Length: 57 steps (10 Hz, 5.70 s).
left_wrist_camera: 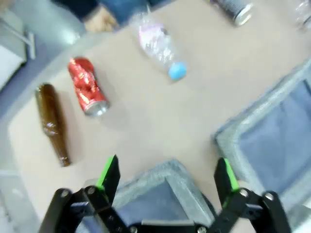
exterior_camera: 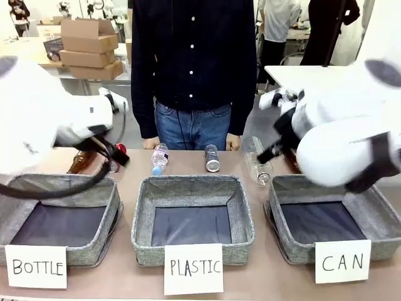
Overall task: Sort the can waste into the basket.
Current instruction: Pick up the can waste from the table and place it in the right Fabric basket.
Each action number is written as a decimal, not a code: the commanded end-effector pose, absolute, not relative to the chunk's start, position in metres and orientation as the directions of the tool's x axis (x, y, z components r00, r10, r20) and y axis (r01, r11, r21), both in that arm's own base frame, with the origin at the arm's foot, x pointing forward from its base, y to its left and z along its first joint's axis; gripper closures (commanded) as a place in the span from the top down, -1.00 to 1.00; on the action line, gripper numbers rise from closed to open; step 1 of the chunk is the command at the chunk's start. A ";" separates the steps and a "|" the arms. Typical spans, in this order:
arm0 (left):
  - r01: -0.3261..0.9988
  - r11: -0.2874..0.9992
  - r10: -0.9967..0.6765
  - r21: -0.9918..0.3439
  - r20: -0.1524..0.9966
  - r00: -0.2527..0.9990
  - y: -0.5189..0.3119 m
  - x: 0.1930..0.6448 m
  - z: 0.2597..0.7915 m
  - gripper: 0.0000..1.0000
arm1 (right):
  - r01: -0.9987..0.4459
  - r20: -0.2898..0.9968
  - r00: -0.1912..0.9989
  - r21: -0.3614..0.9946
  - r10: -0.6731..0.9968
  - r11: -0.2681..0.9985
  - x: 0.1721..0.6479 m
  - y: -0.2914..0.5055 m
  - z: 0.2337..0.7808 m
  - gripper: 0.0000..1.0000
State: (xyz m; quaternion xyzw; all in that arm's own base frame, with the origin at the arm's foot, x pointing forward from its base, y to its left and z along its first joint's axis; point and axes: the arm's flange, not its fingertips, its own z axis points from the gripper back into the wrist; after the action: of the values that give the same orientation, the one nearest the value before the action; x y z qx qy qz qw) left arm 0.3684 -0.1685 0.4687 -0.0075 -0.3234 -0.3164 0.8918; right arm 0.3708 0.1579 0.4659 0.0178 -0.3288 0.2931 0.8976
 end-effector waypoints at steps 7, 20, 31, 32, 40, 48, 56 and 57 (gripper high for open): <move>0.804 0.583 -0.533 -0.116 0.692 0.486 -0.140 0.309 0.561 1.00 | -0.597 0.688 0.645 0.183 0.332 0.781 0.313 0.116 0.540 1.00; 0.771 0.174 0.037 -0.612 0.787 0.616 0.017 0.341 0.504 1.00 | -0.313 0.392 0.877 0.905 -0.279 0.288 0.319 -0.046 0.518 1.00; 0.771 0.174 0.037 -0.612 0.787 0.616 0.017 0.341 0.504 1.00 | 0.105 0.377 0.925 -0.151 -0.041 0.983 0.447 0.016 0.501 1.00; 0.771 0.174 0.037 -0.612 0.787 0.616 0.017 0.341 0.504 1.00 | 0.087 0.372 0.928 -0.173 -0.017 0.981 0.452 0.022 0.497 1.00; 0.771 0.174 0.037 -0.612 0.787 0.616 0.017 0.341 0.504 1.00 | -0.162 0.522 0.847 0.075 0.100 0.984 0.465 0.030 0.488 1.00; 0.771 0.174 0.037 -0.612 0.787 0.616 0.017 0.341 0.504 1.00 | -0.239 0.174 0.966 0.318 0.191 0.917 0.589 0.250 0.475 1.00; 0.771 0.174 0.037 -0.612 0.787 0.616 0.017 0.341 0.504 1.00 | -0.081 0.079 0.995 0.219 0.065 0.972 0.640 0.311 0.349 1.00; 0.771 0.174 0.037 -0.612 0.787 0.616 0.017 0.341 0.504 1.00 | -0.067 0.088 0.995 0.205 0.050 0.976 0.647 0.316 0.344 1.00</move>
State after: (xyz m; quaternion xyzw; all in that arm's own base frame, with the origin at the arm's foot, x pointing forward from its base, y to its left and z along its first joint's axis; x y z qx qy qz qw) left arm 0.3405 0.0179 0.5020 -0.5788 -0.3342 -0.2636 0.6956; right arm 0.6343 0.3058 0.3492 0.1356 -0.0271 0.0536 0.9889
